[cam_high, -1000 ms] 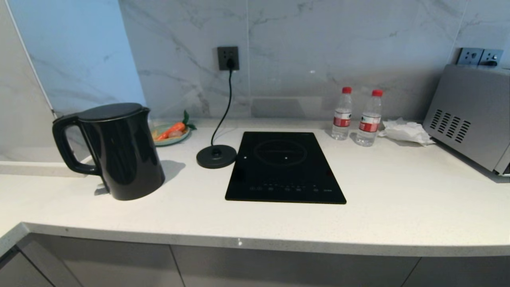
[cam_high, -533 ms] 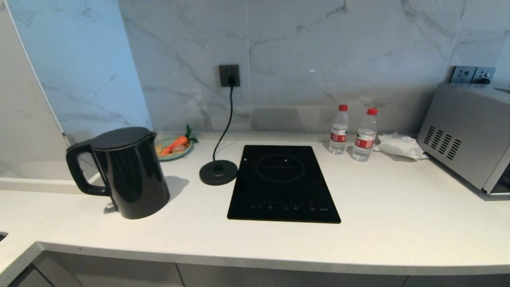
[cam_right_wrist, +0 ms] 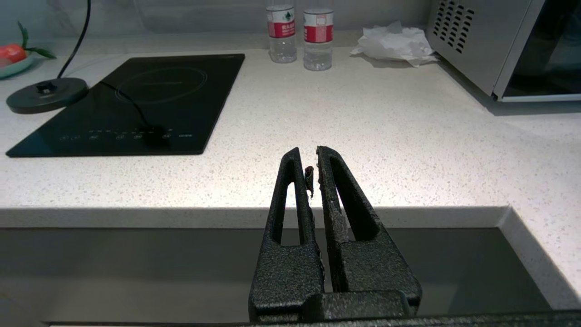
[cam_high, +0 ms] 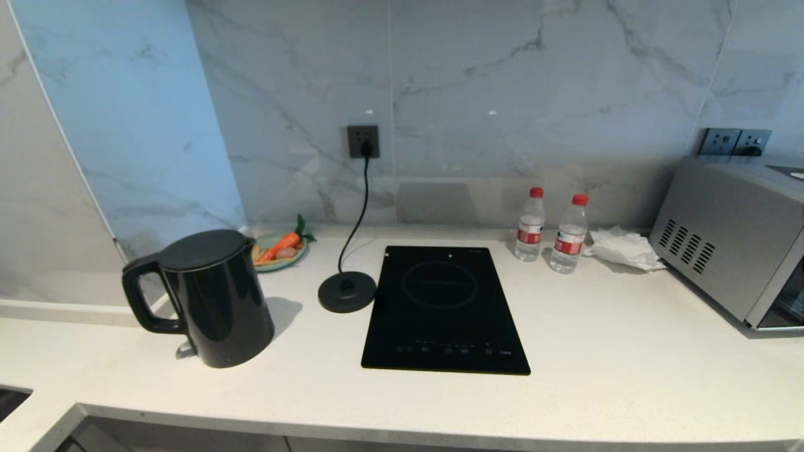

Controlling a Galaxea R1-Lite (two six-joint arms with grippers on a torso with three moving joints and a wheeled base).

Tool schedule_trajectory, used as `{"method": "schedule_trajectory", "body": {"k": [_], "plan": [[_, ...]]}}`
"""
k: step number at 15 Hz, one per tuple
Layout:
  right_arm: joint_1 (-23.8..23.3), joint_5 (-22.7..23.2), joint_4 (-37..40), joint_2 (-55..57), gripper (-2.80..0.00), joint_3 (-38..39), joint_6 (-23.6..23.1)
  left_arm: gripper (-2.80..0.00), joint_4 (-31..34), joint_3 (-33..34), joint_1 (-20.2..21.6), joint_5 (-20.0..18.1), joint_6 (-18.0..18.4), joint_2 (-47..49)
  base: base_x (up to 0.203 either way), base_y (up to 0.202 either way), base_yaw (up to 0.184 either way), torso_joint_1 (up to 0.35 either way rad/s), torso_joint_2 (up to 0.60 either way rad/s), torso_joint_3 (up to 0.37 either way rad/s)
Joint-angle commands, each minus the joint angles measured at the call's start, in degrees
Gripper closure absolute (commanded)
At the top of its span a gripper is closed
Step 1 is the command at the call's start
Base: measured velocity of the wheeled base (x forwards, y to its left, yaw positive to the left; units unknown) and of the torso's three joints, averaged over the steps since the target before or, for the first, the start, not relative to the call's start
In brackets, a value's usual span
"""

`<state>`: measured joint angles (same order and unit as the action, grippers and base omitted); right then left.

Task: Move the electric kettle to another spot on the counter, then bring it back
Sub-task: Grab the kettle

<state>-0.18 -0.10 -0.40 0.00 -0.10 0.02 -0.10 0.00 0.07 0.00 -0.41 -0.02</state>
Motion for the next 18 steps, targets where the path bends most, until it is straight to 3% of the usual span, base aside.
{"method": "schedule_trajectory", "body": {"k": [1,18], "plan": [[0.01,0.01,0.04,0.0,0.0,0.01,0.06,0.0,0.01,0.09,0.01,0.0,-0.02,0.02,0.0,0.0,0.0,0.146,-0.35,-0.205],[0.01,0.01,-0.04,0.0,0.0,0.01,-0.02,0.0,0.01,0.09,0.01,0.0,-0.02,0.02,0.0,0.0,0.0,0.016,-0.04,-0.022]]}}
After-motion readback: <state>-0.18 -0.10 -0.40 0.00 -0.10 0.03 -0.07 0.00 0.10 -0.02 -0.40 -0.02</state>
